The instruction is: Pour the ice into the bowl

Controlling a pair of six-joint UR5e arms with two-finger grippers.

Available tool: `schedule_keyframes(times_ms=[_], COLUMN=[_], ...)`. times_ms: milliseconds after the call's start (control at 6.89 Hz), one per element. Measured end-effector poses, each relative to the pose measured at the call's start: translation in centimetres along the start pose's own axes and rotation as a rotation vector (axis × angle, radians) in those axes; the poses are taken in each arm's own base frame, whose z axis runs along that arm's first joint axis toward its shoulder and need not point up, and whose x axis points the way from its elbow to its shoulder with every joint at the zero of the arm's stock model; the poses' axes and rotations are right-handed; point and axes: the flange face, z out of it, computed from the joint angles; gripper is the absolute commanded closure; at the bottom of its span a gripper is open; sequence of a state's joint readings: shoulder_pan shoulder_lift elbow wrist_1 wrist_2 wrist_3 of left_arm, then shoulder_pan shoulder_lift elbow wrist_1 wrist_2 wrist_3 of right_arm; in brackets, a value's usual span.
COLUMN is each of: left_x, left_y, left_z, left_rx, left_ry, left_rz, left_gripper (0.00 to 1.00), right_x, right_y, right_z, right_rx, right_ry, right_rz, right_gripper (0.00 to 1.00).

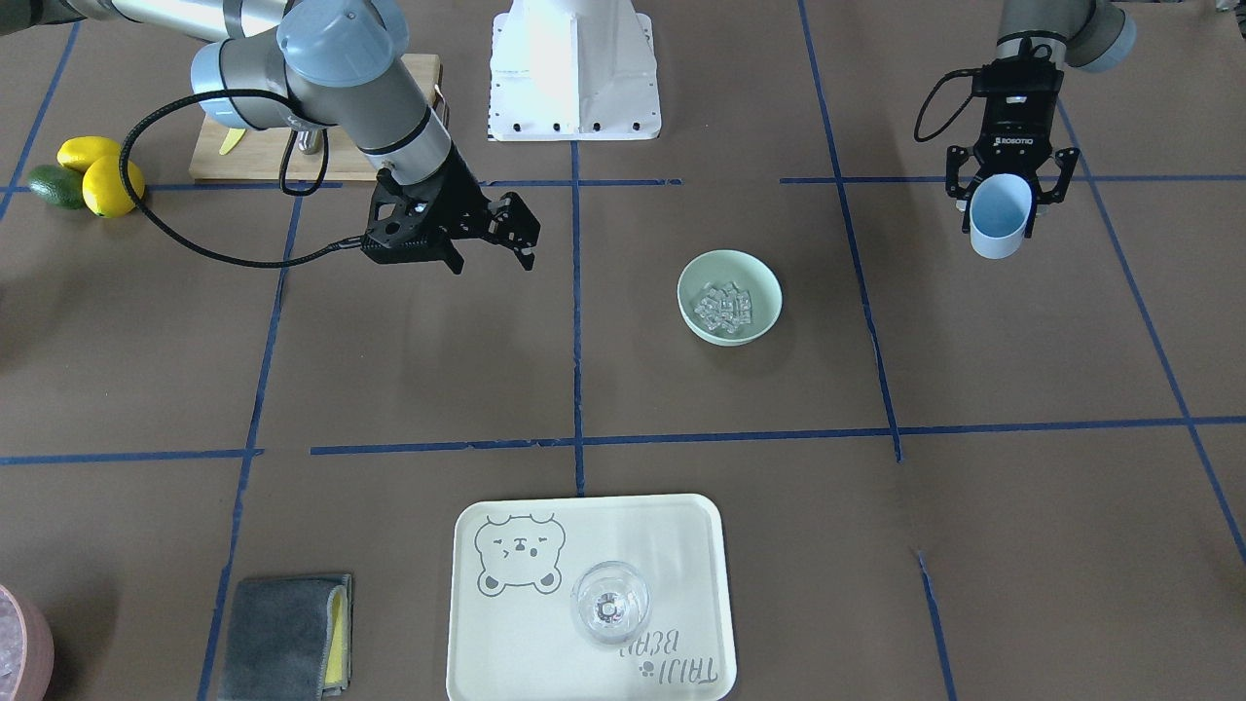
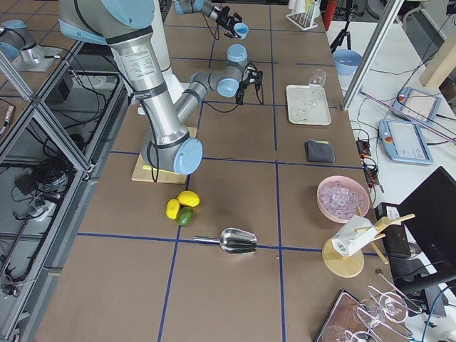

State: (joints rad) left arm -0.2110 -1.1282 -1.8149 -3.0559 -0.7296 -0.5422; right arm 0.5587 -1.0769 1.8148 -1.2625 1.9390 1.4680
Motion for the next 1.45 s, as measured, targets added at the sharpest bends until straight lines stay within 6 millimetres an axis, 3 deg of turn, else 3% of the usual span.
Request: schedule_keyframes(times_ms=[436, 1017, 1452], left_x=[-1.8, -2.0, -2.0], left_y=[1.3, 1.7, 2.0], left_z=[-0.3, -0.1, 0.8], left_rx=[0.018, 0.029, 0.087], left_ry=[0.016, 0.011, -0.053], left_rz=[-0.318, -0.607, -0.639], left_gripper=[1.00, 1.00, 1.00], right_x=[-0.1, -0.3, -1.2], right_y=[0.0, 0.0, 0.2], right_z=[0.0, 0.0, 0.3], right_rx=[0.000, -0.001, -0.006], right_ry=[0.000, -0.002, -0.004], right_rz=[0.000, -0.001, -0.004], right_gripper=[0.00, 0.00, 0.00])
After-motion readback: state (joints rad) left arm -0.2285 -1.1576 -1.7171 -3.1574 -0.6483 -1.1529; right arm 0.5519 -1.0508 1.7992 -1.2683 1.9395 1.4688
